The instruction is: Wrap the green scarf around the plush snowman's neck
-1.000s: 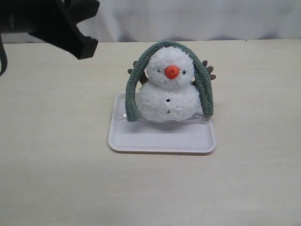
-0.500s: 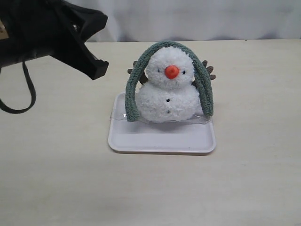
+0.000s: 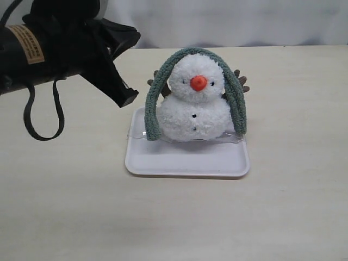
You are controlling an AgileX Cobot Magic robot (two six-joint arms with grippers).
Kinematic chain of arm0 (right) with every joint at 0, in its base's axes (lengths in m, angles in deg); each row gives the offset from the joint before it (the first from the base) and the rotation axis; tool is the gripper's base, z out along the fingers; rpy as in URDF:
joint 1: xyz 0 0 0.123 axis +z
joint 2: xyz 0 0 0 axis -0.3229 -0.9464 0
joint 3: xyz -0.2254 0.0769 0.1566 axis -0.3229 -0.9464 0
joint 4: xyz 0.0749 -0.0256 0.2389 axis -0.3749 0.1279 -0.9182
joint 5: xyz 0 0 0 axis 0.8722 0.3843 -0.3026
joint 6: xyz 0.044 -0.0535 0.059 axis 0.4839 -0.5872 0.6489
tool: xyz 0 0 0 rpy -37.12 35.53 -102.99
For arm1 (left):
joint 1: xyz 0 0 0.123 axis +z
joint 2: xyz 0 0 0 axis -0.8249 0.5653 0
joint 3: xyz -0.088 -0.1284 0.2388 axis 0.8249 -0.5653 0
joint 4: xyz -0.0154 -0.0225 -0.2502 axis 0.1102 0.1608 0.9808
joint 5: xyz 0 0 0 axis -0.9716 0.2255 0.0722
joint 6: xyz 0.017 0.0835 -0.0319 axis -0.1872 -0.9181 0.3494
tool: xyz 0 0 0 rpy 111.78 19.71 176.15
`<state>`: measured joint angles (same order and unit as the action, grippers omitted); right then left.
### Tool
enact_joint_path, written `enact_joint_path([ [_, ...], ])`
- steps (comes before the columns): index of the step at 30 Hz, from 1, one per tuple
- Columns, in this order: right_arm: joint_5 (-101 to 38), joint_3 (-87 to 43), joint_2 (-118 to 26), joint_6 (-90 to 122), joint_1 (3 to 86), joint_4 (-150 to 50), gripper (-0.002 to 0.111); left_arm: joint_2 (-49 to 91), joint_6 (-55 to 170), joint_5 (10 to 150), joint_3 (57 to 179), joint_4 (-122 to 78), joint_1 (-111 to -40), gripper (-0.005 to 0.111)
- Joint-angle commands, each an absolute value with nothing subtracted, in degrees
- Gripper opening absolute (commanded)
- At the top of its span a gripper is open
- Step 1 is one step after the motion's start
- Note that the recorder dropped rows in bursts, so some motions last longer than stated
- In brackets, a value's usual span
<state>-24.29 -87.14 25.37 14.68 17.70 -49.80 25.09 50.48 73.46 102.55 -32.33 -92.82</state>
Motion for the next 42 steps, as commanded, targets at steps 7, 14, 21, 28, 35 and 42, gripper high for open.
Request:
enact_joint_path([
  [7, -63.16, -87.21, 25.55, 22.48, 17.62, -49.08, 0.004, 21.62, 51.23, 75.11, 102.49, -32.46, -92.60, 0.000],
  [14, -42.98, -72.75, 24.55, 62.31, 17.62, -18.41, 0.004, 5.51, 51.23, 79.95, 102.49, -22.24, -92.60, 0.000],
  [21, -24.16, -55.35, -3.23, 62.28, 17.62, -12.23, 0.004, 2.00, 51.23, 91.41, 102.49, -21.74, -92.60, 0.000],
  [28, 5.00, -31.76, -37.52, 6.42, 24.67, -56.13, 0.004, 1.91, 51.12, 92.95, 102.49, -21.74, -92.60, 0.000],
  [35, 14.11, -17.03, -55.19, -17.76, 28.14, -80.51, 0.008, 1.91, 51.12, 93.47, 102.49, -19.99, -92.60, 0.000],
  [42, 6.23, -11.54, -66.21, -18.98, 33.58, -78.27, 0.040, 1.91, 51.12, 93.22, 102.49, -19.46, -92.60, 0.000],
])
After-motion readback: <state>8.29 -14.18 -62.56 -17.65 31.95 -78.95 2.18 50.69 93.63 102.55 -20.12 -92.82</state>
